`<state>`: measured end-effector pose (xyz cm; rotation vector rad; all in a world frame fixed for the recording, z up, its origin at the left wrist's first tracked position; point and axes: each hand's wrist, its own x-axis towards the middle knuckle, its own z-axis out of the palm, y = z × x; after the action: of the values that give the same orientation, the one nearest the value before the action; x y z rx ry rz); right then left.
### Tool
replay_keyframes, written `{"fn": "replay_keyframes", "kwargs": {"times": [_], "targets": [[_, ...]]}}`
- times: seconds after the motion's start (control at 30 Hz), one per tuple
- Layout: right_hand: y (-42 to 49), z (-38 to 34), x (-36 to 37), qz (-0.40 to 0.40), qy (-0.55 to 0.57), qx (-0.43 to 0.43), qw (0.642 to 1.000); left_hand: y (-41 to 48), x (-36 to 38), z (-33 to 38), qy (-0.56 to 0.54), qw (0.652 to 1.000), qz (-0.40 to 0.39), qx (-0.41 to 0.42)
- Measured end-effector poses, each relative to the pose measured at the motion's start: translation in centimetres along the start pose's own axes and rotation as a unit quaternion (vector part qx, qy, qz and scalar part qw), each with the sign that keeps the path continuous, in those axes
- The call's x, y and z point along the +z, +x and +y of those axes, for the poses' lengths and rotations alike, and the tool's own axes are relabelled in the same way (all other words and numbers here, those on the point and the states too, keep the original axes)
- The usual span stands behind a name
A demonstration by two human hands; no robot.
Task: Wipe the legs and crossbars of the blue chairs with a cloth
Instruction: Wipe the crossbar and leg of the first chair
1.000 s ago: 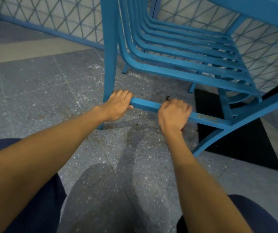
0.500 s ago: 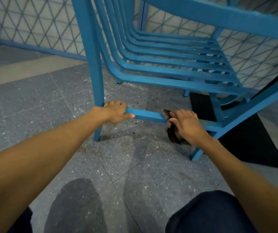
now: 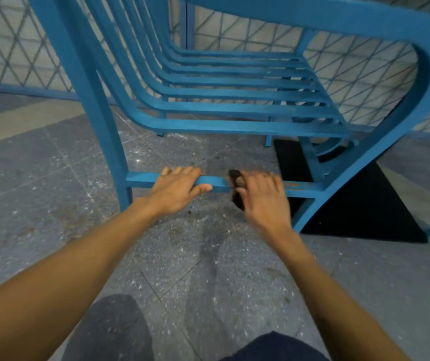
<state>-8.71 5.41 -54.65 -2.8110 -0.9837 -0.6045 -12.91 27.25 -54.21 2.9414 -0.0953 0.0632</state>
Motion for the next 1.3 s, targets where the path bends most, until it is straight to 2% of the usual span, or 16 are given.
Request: {"fn": "replay_keyframes", "kwargs": {"times": [0.13, 0.27, 0.33, 0.43, 0.5, 0.57, 0.67, 0.77, 0.83, 0.97, 1.1, 1.23, 1.3], "targets": [[-1.8, 5.8, -0.8, 0.044, -0.032, 0.079, 0.995, 0.0, 0.4, 0.1, -0.003, 1.000, 0.011, -0.006], [0.0, 2.9, -0.7, 0.046, -0.045, 0.234, 0.970, 0.0, 0.6, 0.2, 0.014, 1.000, 0.020, -0.009], [0.9, -0.8, 0.1, 0.029, -0.007, 0.204, 0.979, 0.0, 0.6, 0.2, 0.017, 0.999, 0.023, -0.015], [1.3, -4.5, 1.4, 0.032, 0.018, 0.076, 0.996, -0.1, 0.6, 0.3, 0.022, 0.999, 0.024, -0.017], [1.3, -3.7, 1.2, 0.017, 0.023, 0.002, 1.000, -0.3, 0.5, 0.4, 0.018, 0.999, 0.023, -0.017], [0.9, -1.2, 0.3, -0.004, 0.027, -0.028, 0.999, -0.3, 0.5, 0.2, 0.009, 1.000, 0.021, -0.014], [-0.7, 3.8, -0.7, 0.012, 0.007, 0.027, 1.000, -0.4, 0.3, 0.1, 0.008, 1.000, 0.023, -0.011], [-2.0, 7.7, -1.1, 0.036, -0.061, 0.078, 0.994, -0.5, 0.5, 0.3, 0.011, 0.999, 0.031, -0.009], [-2.2, 7.7, -1.0, 0.041, -0.078, 0.109, 0.990, -0.5, 0.5, 0.5, 0.007, 0.999, 0.033, -0.008], [-3.2, 5.0, -0.3, 0.062, -0.031, 0.178, 0.982, -0.6, 0.5, 0.5, 0.015, 0.999, 0.030, -0.014], [-1.6, 5.5, -1.7, -0.006, -0.103, 0.177, 0.979, -0.4, 0.4, 0.7, 0.027, 0.999, 0.027, -0.013], [3.0, 5.9, -3.4, -0.194, -0.033, 0.244, 0.950, -0.5, 0.3, 0.6, 0.019, 1.000, 0.021, -0.012], [2.8, 6.3, -3.0, -0.173, -0.043, 0.229, 0.957, -0.6, 0.2, 0.5, 0.014, 1.000, 0.024, -0.010]]}}
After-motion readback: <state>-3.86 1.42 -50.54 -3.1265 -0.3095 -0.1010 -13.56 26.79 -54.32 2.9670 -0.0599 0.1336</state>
